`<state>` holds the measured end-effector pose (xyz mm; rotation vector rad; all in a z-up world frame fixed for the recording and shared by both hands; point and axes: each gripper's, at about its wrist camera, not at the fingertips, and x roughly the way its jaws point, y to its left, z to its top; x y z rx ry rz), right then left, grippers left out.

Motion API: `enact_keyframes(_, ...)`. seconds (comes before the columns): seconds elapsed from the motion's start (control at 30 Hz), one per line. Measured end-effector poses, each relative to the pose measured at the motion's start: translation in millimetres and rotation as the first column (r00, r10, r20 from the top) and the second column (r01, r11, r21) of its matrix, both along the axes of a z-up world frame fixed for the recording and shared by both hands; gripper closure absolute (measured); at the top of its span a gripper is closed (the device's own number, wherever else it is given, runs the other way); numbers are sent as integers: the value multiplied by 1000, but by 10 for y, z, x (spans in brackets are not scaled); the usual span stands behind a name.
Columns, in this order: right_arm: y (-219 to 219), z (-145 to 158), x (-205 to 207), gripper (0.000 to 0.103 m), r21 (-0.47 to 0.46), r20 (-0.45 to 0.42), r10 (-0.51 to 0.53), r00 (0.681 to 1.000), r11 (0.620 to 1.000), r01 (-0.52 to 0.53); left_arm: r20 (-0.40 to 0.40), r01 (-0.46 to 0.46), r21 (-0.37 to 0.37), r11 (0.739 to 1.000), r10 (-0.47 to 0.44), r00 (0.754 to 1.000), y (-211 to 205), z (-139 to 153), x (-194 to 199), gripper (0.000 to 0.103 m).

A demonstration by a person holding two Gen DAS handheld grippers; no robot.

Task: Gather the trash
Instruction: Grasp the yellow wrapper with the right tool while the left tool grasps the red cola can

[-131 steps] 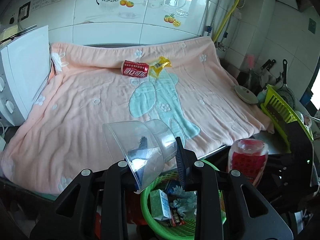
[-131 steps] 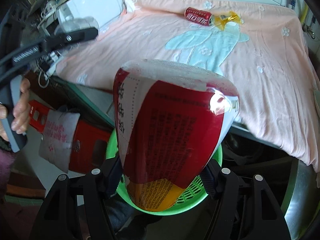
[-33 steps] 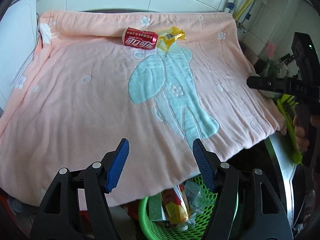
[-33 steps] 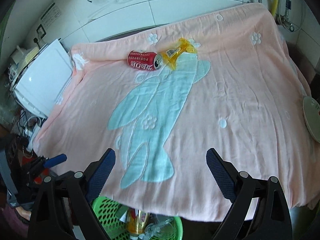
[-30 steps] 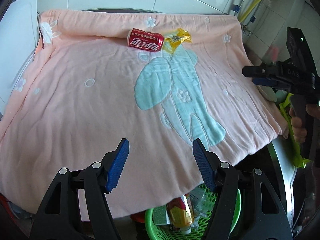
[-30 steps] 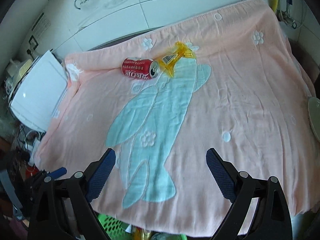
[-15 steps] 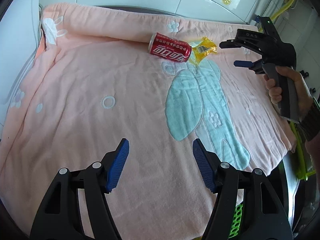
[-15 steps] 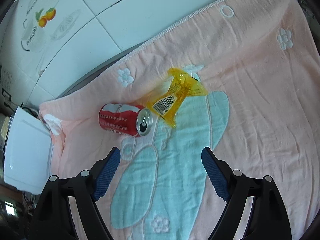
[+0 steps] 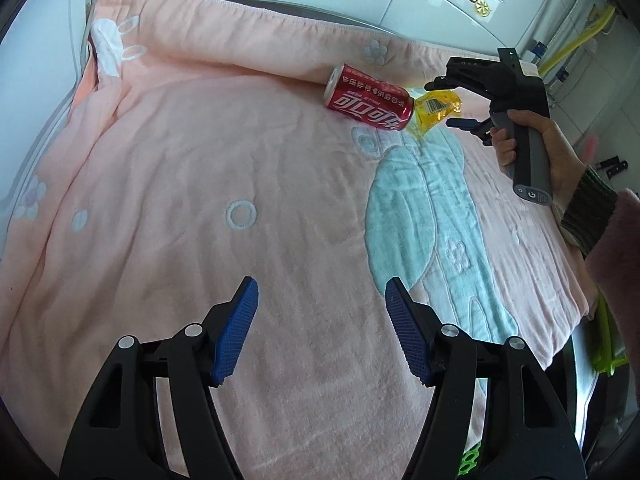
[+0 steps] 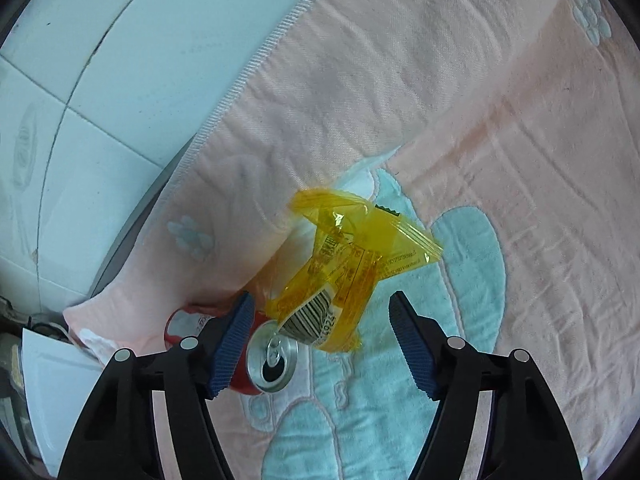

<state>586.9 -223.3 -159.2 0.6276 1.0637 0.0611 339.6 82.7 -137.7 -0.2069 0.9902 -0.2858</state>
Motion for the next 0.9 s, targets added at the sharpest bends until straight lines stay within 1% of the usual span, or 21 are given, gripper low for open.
enact_keyframes(0.1,-43,-78,53,49,21,-13,-14,1000,1000,14,-5,4,-7,1000,-4,1000,-13,-3,58,37)
enact_keyframes(0.17,-59,-109,64,55,37,-12,-4,1000,999,4,-14,-1,-17,1000,1,1000,-25,0,125,37)
enact_keyframes(0.23,-74,-101,22,67,41,0,3,1000,999,-3,-21,-9,-30,1000,9,1000,-39,13,199,35)
enact_keyframes(0.27,-88,-79,-5,71,38,10,4,1000,999,-4,-18,-13,-37,999,13,1000,-51,31,245,34)
enact_keyframes(0.33,-125,-45,-75,75,45,20,17,1000,999,-18,-17,-25,-39,999,24,1000,-85,65,329,31)
enact_keyframes(0.37,-130,-21,-105,77,34,23,26,999,999,-27,-15,-29,-43,999,28,999,-108,87,379,30)
enact_keyframes(0.47,-145,96,-229,82,-12,53,67,996,998,-67,-22,-46,-58,997,45,999,-181,148,542,26)
enact_keyframes(0.57,-181,189,-380,84,-17,69,94,993,996,-93,-41,-67,-92,993,63,997,-258,200,745,24)
enact_keyframes(0.63,-236,257,-526,85,-15,84,112,990,994,-111,-58,-87,-114,990,81,995,-315,229,901,22)
enact_keyframes(0.73,-280,388,-836,85,-37,97,145,985,989,-142,-87,-120,-139,983,108,990,-398,249,1147,21)
enact_keyframes(0.83,-359,464,-1123,85,-35,96,172,980,985,-169,-132,-160,-180,970,137,982,-474,250,1444,19)
enact_keyframes(0.9,-420,509,-1275,85,-38,96,187,978,982,-184,-157,-195,-194,961,166,973,-532,241,1638,19)
